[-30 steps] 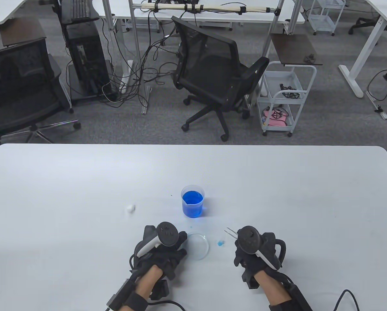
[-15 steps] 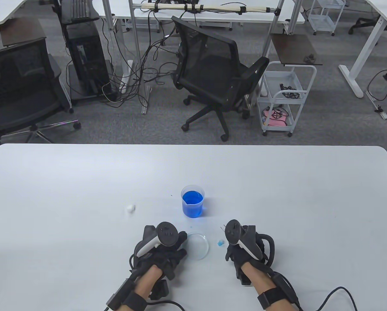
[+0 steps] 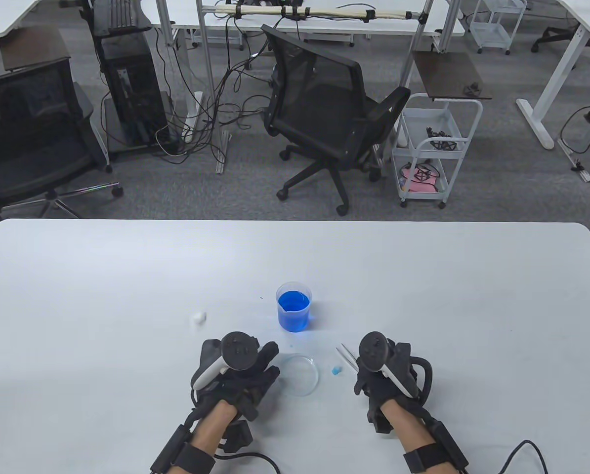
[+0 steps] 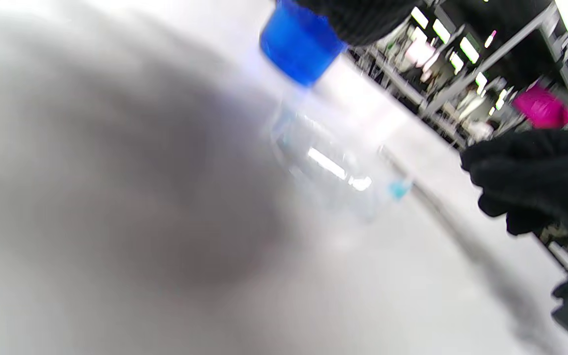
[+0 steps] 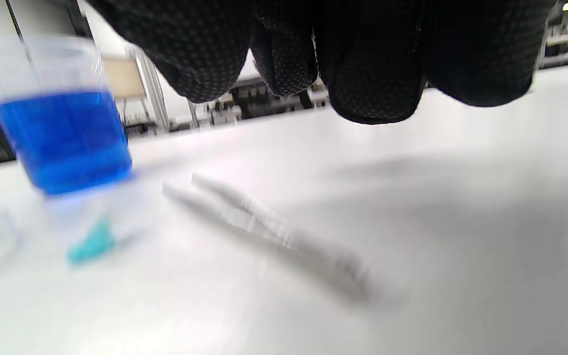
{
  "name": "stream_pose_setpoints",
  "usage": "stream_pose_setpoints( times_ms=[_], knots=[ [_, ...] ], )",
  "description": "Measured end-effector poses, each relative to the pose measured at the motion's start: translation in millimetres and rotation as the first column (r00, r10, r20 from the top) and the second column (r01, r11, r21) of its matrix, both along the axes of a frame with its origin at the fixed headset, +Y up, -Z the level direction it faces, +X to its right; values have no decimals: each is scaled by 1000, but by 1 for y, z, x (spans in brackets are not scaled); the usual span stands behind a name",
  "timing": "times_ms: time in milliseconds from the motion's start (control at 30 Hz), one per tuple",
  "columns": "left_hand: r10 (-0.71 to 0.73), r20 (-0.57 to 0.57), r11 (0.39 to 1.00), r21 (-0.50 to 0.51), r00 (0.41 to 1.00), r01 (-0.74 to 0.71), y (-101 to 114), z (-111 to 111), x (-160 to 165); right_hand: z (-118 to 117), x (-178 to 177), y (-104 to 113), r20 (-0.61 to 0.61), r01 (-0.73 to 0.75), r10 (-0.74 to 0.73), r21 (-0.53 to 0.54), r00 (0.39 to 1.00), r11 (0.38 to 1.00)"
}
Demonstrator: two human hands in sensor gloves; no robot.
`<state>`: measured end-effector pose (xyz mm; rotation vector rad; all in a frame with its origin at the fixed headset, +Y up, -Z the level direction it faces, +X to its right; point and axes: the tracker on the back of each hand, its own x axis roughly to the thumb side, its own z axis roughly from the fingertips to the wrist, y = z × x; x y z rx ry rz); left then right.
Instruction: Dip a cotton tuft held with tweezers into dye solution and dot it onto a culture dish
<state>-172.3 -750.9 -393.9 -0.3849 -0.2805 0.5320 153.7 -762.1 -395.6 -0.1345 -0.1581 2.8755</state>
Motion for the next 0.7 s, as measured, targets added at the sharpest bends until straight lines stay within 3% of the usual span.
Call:
stream_pose_setpoints(
  times_ms=[167,233,333,567,700],
  knots=[
    [25,-82,987,157,996,-12,27,13,-52,17,23,16,-48,-25,31,117,998,993],
    [0,-131,966,257,991,34,32,22,-75,24,30,15,-57,-55,63,140,996,989],
    [-48,-213,936,331,976,119,33,34,-102,30,37,11,-51,-87,95,142,994,986],
    [-246,-293,862,371,924,347,22,33,-125,25,39,5,-21,-61,63,105,998,993],
    [-190,-297,888,354,936,293,19,31,-126,25,41,2,-9,-74,76,104,997,992]
  ],
)
